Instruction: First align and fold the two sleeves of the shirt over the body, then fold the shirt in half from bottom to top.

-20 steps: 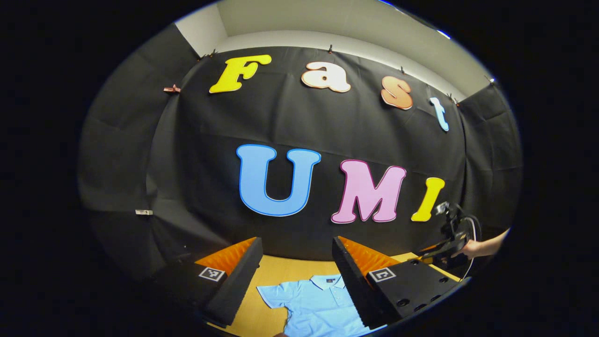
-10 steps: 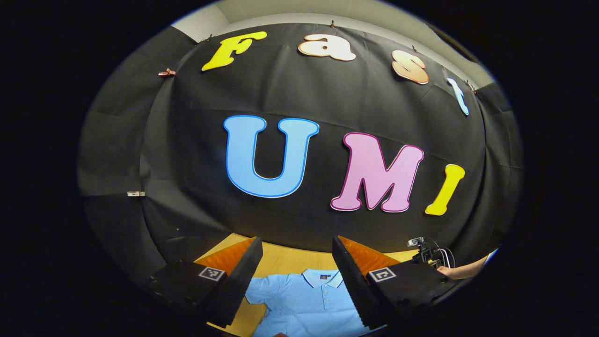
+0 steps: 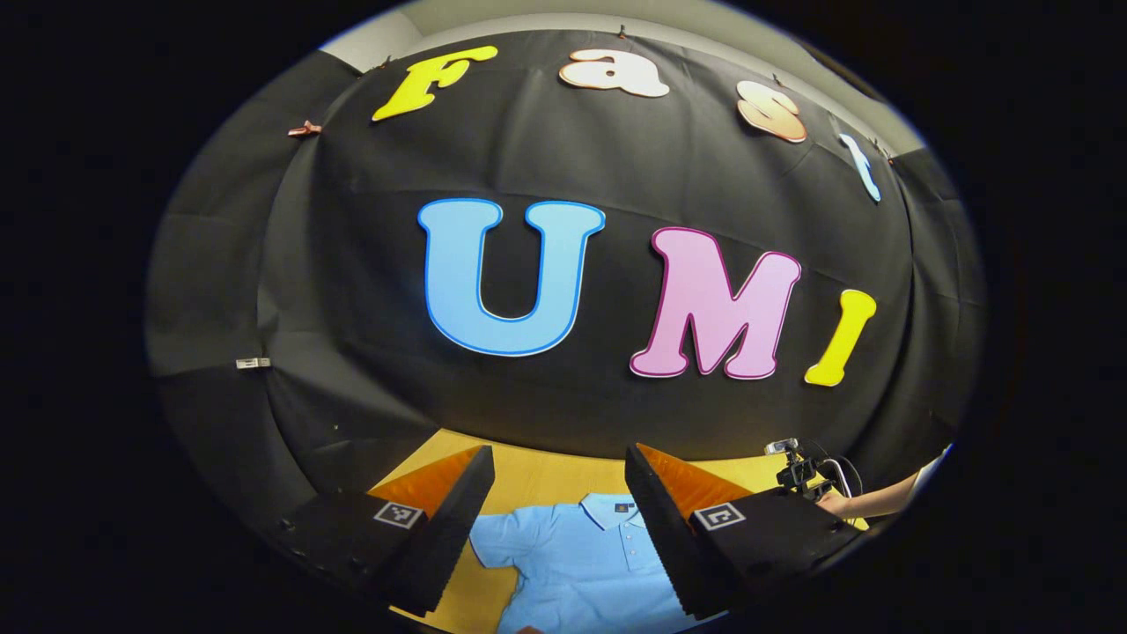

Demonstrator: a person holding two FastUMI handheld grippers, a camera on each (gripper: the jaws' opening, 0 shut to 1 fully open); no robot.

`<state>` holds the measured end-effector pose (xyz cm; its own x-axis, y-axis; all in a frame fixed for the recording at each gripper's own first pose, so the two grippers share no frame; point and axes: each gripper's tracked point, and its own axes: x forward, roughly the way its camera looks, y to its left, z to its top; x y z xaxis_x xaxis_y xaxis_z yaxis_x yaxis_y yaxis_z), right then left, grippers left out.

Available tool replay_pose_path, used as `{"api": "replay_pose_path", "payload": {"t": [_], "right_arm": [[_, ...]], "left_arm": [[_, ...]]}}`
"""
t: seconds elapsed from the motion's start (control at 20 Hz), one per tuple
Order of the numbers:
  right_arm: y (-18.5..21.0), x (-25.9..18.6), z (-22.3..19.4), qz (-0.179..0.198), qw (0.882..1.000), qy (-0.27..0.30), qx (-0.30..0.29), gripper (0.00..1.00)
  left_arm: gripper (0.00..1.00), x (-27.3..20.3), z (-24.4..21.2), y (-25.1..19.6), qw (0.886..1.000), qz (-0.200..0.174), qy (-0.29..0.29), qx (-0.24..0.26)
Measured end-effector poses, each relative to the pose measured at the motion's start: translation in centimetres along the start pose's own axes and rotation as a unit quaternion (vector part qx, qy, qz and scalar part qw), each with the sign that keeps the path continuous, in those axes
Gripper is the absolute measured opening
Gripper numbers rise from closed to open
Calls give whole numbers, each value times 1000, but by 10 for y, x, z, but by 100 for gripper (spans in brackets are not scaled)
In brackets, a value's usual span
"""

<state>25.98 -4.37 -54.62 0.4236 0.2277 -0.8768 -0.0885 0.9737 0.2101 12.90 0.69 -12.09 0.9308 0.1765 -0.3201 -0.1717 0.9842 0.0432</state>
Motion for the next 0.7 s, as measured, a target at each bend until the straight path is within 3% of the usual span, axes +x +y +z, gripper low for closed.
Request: {"api": "replay_pose_path", "payload": {"t": [0.1,0.3,0.35,0.4,0.5,0.65,0.7], "right_arm": [[13,-14,20,14,999,-29,10,6],[92,-58,69,89,992,-93,17,6],[112,-63,75,100,990,-101,1,12],[126,-60,76,99,989,-108,-24,1],[140,-36,62,82,990,-96,-66,0],[163,-11,29,92,994,-43,-42,3],[170,-9,24,102,994,-36,-27,27]], "left_arm": [[96,-4,0,14,1000,3,-1,4],[96,-10,-16,43,1000,11,12,-2],[96,-8,-21,47,1000,6,16,-5],[96,-5,-32,48,1000,-5,24,-9],[95,4,-60,57,998,-13,57,-13],[96,22,-97,76,994,-3,105,-24],[96,29,-108,82,993,0,114,-30]]}}
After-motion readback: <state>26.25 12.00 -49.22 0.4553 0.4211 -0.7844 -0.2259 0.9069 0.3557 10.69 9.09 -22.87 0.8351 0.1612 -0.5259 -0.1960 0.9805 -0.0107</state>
